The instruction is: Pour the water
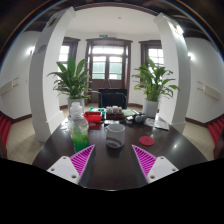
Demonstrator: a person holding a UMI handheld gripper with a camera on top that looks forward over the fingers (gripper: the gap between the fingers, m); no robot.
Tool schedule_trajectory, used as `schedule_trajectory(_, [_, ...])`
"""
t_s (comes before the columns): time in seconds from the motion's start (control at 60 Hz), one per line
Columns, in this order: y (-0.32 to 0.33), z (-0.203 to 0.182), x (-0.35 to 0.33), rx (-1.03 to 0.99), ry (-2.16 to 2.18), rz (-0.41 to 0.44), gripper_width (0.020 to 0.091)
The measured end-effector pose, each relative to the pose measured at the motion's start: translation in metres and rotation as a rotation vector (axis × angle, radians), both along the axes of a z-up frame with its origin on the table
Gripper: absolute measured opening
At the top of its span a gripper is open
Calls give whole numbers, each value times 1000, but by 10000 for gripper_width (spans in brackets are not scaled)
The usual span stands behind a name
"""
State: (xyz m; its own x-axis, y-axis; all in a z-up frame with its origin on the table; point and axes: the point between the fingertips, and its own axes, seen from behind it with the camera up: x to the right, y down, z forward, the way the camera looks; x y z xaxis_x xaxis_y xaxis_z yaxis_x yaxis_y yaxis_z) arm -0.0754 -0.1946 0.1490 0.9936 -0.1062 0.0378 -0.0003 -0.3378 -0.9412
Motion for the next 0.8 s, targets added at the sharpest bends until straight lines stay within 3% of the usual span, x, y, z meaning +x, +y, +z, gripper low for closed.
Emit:
schedule_trajectory(0.083, [2, -17, -35, -3, 7, 45, 714])
schedule_trajectory(0.1, [5, -2, -17, -2, 11, 57, 713])
schedule_trajectory(0.167, [15, -30, -74, 17, 40, 107, 718])
schedule_trajectory(0.267, [35, -40, -118, 42, 81, 159, 718])
schedule_trajectory(0.667, [129, -44, -123, 111, 122, 123, 710])
schedule_trajectory(0.733, [137, -48, -122, 114, 119, 114, 666])
schedule_trajectory(0.8, [141, -49, -118, 127, 84, 102, 559])
